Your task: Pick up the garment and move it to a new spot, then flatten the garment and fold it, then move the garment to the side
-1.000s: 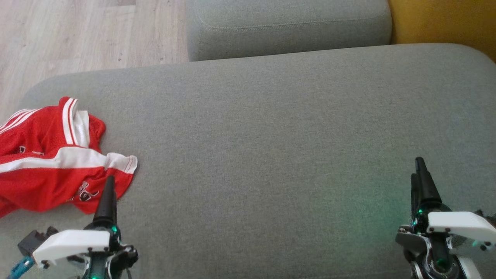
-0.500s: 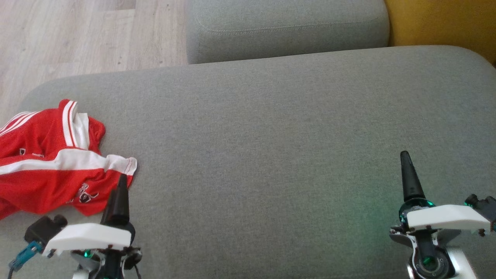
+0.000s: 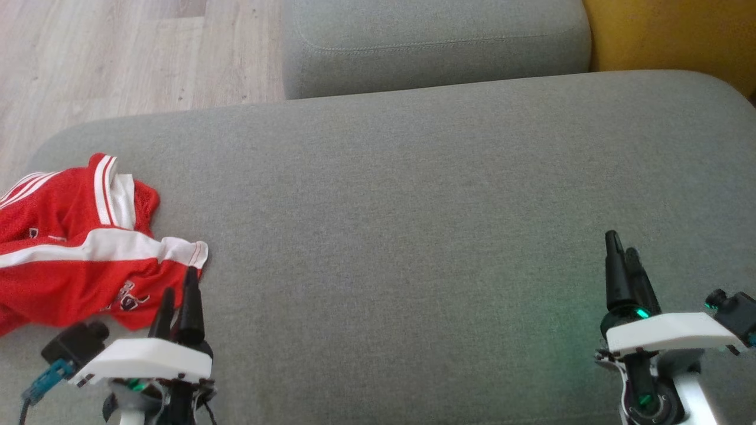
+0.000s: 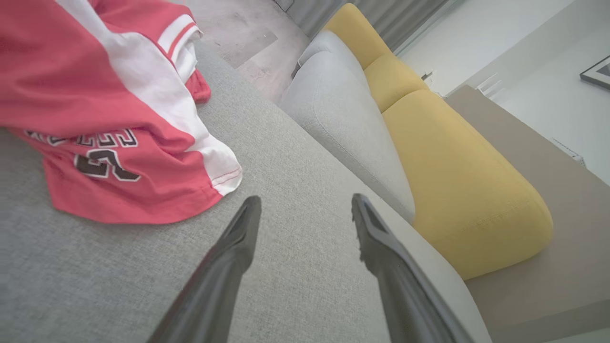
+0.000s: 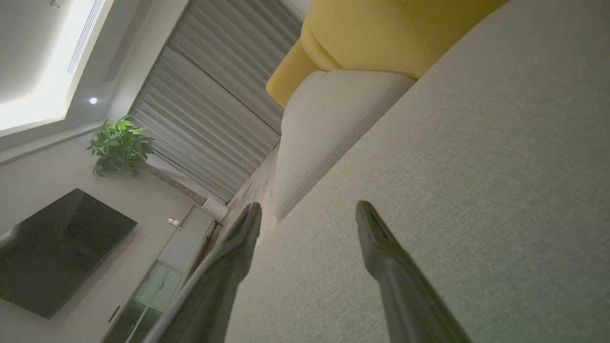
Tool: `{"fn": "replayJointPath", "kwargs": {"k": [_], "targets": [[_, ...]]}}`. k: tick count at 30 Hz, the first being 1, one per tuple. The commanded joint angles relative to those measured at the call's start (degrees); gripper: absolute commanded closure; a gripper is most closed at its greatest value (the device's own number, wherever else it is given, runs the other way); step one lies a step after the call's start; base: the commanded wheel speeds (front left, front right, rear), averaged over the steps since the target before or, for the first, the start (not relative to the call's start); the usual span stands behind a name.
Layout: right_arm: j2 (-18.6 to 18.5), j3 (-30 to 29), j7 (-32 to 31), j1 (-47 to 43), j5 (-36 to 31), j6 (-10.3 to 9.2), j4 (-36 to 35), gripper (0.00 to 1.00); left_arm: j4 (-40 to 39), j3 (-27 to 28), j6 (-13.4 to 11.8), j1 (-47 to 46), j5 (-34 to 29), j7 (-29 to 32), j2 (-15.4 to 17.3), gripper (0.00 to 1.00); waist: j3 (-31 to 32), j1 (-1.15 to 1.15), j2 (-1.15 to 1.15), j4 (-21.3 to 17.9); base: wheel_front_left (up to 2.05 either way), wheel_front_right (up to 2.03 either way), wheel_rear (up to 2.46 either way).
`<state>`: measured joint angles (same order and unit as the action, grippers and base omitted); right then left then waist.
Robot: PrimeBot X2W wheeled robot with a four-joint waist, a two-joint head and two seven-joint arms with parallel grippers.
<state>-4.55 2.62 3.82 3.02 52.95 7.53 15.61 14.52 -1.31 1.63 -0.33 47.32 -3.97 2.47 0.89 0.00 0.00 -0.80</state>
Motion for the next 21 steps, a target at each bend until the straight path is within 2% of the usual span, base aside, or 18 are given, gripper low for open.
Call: {"fn": "replayJointPath", "kwargs": {"k": [1, 21], "targets": [[-0.6, 0.7, 0.7, 3.7, -1.5, -0.02, -1.8, 0.00, -2.3, 0.5, -0.2, -3.2, -1.5, -0.7, 1.0, 0.00, 0.0, 0.00, 0.00, 0.0, 0.00, 0.00, 0.00], [-0.3, 3.2, 4.1, 4.2, -15.0, -0.03, -2.5, 0.00, -3.6, -0.5, -1.3, -3.6, -15.0, -4.0, 1.0, 0.00, 0.4, 0.00, 0.00, -0.3, 0.00, 0.00, 0.00]]}}
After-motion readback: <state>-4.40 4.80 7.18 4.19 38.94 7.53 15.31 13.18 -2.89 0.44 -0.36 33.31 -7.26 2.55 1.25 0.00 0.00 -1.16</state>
